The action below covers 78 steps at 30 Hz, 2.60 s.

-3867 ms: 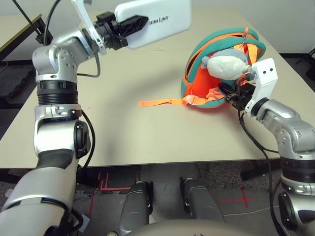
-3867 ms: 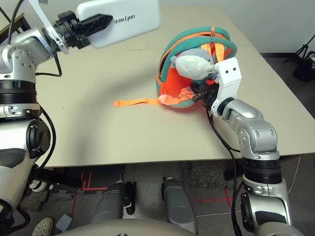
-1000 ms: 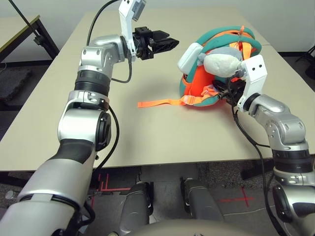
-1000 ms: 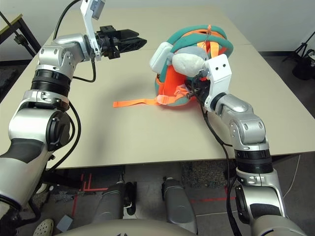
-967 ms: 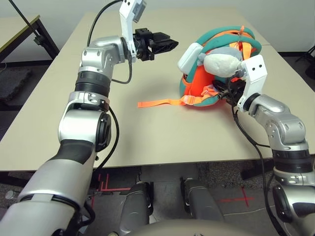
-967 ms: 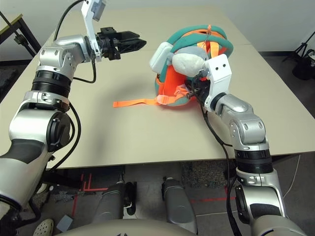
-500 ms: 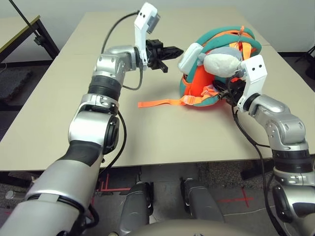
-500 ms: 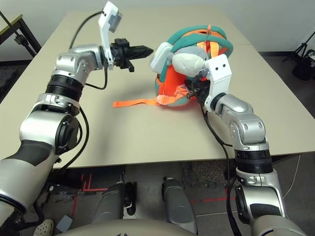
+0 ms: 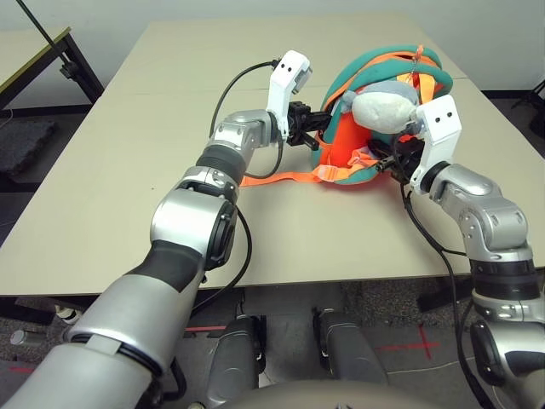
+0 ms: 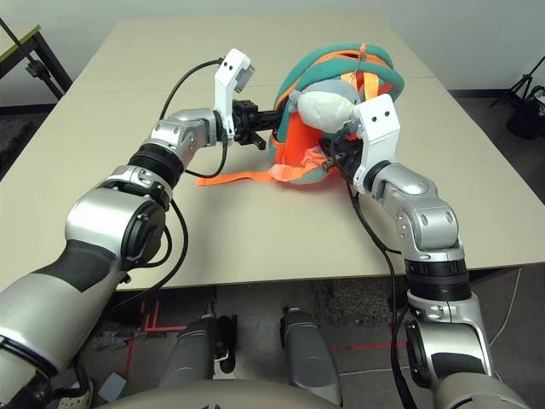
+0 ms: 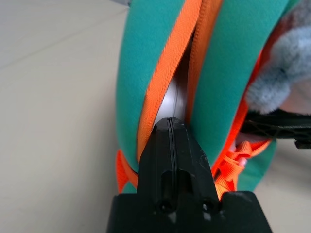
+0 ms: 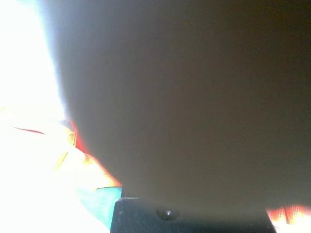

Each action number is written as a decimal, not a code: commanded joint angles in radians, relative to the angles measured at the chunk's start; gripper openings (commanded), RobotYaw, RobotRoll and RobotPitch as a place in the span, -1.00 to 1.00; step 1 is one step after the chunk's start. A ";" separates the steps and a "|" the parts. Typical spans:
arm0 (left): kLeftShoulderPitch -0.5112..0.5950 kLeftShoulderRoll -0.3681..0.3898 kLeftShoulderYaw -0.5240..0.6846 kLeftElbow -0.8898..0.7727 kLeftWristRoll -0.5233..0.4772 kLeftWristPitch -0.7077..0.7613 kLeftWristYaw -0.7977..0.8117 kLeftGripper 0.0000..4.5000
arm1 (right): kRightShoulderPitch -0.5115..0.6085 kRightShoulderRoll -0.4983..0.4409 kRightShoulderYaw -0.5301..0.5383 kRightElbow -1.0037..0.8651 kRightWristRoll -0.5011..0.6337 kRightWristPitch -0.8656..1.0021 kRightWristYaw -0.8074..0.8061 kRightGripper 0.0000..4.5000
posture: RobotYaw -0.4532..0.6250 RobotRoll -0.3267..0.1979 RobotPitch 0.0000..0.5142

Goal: Put the pencil case into the backpack and zip it.

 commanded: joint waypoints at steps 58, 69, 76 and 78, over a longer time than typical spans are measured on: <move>-0.065 0.024 -0.188 -0.258 0.020 0.053 -0.265 0.05 | 0.011 0.037 0.034 0.022 -0.022 0.003 0.012 -0.85 | -0.63 0.25 -0.72; -0.072 0.115 -0.126 -0.369 -0.028 0.137 -0.290 -0.92 | 0.003 0.043 0.040 0.037 -0.028 -0.005 0.018 -0.85 | -0.61 0.25 -0.72; -0.045 0.242 -0.109 -0.462 -0.041 0.211 -0.311 -0.92 | 0.000 0.047 0.047 0.045 -0.029 -0.010 0.019 -0.85 | -0.59 0.25 -0.72; -0.022 0.275 -0.113 -0.474 -0.039 0.228 -0.318 -0.92 | -0.004 0.049 0.051 0.049 -0.029 -0.012 0.019 -0.85 | -0.58 0.25 -0.72</move>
